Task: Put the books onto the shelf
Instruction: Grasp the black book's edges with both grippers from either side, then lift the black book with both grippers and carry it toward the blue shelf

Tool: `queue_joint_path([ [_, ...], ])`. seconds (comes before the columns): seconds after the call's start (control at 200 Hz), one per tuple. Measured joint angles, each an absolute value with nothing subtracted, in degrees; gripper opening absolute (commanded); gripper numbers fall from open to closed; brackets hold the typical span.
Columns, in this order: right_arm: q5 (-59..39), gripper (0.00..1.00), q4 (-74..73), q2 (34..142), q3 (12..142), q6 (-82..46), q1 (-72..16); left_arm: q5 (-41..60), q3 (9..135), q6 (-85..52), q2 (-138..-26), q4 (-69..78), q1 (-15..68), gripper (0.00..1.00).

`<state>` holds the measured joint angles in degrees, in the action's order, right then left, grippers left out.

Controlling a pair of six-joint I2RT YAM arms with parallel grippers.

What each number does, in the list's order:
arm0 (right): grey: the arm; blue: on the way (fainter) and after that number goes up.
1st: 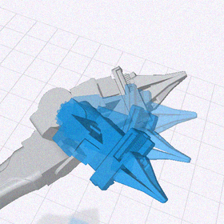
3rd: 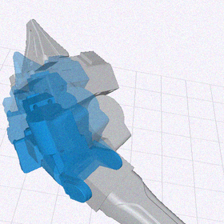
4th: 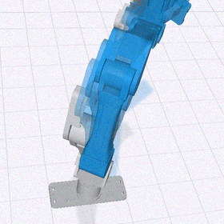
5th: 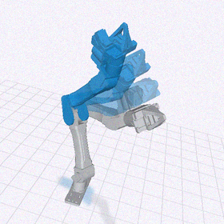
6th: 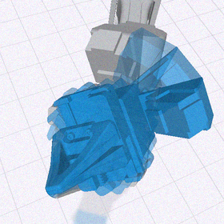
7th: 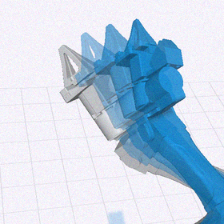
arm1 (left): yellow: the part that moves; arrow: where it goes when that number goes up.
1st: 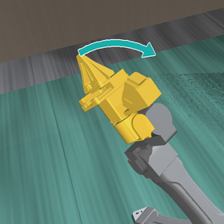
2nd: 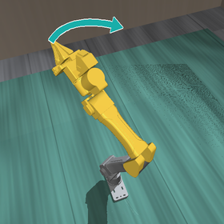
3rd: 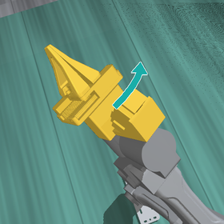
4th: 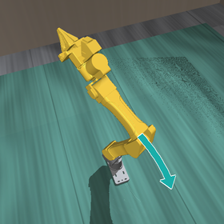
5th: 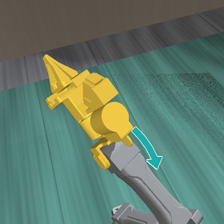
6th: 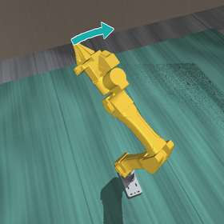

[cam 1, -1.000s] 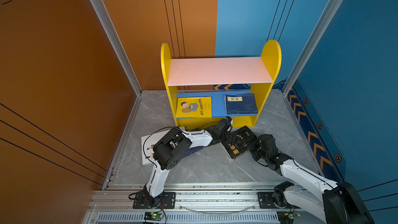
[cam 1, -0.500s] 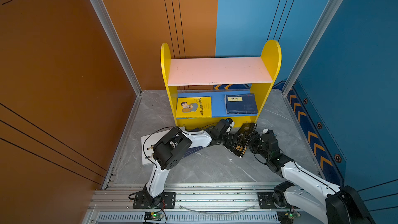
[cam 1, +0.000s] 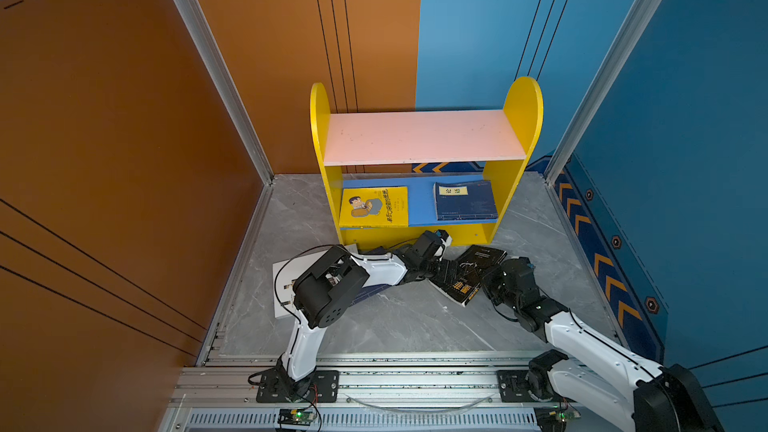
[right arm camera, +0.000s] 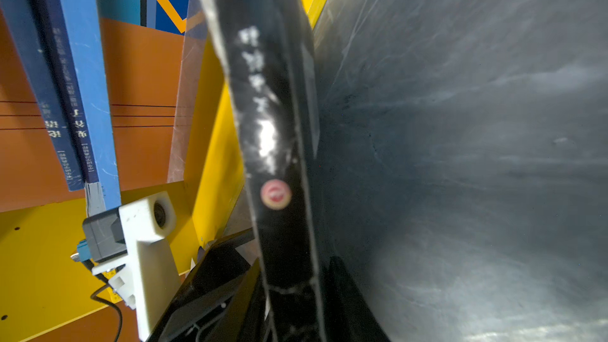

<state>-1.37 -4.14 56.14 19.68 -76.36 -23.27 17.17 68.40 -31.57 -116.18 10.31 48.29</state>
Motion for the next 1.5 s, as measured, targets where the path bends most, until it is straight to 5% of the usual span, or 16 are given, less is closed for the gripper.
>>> queue_joint_path([
  [0.431,-1.45,0.17,2.57,54.65,23.90,-74.76,-23.27,17.12,59.81,-32.80,-102.61,6.31,46.35,0.82],
  [1.097,-2.96,0.16,12.05,33.87,28.27,-76.62,-25.06,23.90,42.09,-47.59,-80.18,10.55,39.90,0.91],
  [1.307,-4.51,0.16,9.23,32.14,32.75,-77.71,-28.36,22.48,40.40,-46.39,-62.00,3.62,33.69,1.00],
  [1.497,-4.47,0.16,0.82,38.50,34.70,-77.84,-30.83,22.63,39.75,-47.83,-49.78,1.89,28.21,0.98],
])
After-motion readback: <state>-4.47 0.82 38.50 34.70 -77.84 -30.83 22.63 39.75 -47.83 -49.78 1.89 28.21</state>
